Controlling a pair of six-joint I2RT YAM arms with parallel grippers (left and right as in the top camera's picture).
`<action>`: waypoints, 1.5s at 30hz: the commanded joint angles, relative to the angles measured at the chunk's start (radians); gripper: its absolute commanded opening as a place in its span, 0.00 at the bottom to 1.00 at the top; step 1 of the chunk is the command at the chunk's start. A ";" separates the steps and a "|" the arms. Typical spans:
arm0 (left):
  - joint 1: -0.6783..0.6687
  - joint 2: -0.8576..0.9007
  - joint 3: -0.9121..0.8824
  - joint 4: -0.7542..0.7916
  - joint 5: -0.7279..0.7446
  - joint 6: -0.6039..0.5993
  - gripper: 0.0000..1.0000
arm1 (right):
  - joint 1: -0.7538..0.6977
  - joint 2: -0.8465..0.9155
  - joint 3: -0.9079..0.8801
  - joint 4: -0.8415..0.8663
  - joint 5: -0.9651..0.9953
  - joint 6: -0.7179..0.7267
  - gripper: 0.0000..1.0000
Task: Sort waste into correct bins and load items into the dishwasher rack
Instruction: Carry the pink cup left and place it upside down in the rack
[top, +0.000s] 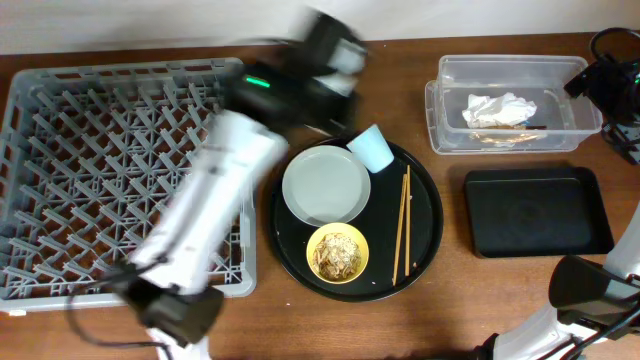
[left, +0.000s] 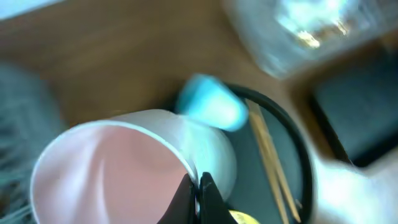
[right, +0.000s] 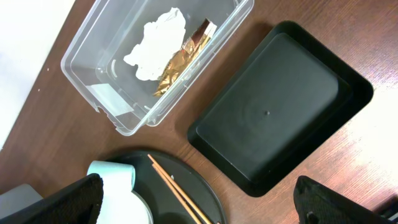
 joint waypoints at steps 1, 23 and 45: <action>0.304 -0.026 0.003 -0.038 0.286 -0.063 0.00 | -0.003 0.000 0.000 -0.006 0.013 0.005 0.99; 1.078 0.431 -0.031 -0.019 1.085 -0.062 0.00 | -0.003 0.000 0.000 -0.006 0.013 0.005 0.99; 1.147 0.494 -0.030 -0.078 0.541 -0.021 0.11 | -0.003 0.000 0.000 -0.006 0.013 0.005 0.99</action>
